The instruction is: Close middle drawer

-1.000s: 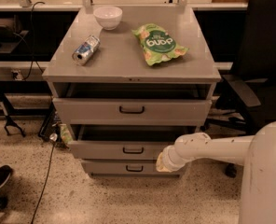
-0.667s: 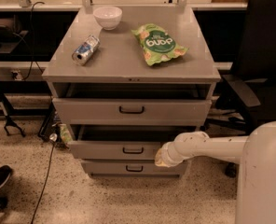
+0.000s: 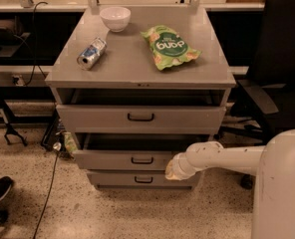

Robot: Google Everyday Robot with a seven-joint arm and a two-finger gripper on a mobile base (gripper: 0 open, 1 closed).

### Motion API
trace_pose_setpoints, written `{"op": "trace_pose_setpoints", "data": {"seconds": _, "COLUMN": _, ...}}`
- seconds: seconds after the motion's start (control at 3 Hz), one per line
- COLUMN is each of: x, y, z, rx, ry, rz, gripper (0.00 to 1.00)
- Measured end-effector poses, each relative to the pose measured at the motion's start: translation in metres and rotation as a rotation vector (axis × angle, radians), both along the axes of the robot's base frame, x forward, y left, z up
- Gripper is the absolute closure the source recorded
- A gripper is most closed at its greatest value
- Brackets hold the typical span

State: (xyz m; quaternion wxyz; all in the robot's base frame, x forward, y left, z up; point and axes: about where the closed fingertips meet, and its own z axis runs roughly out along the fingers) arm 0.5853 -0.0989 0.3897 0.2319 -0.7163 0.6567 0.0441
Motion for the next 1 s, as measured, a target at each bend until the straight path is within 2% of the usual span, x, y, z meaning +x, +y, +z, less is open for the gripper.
{"op": "trace_pose_setpoints", "data": {"seconds": 0.67, "x": -0.002, "y": 0.0024, "z": -0.003, "rx": 0.001, "ry": 0.006, "rz": 0.004, "gripper": 0.0}}
{"op": "trace_pose_setpoints", "data": {"seconds": 1.0, "x": -0.0021, "y": 0.0024, "z": -0.0031, "rx": 0.001, "ry": 0.006, "rz": 0.004, "gripper": 0.0}}
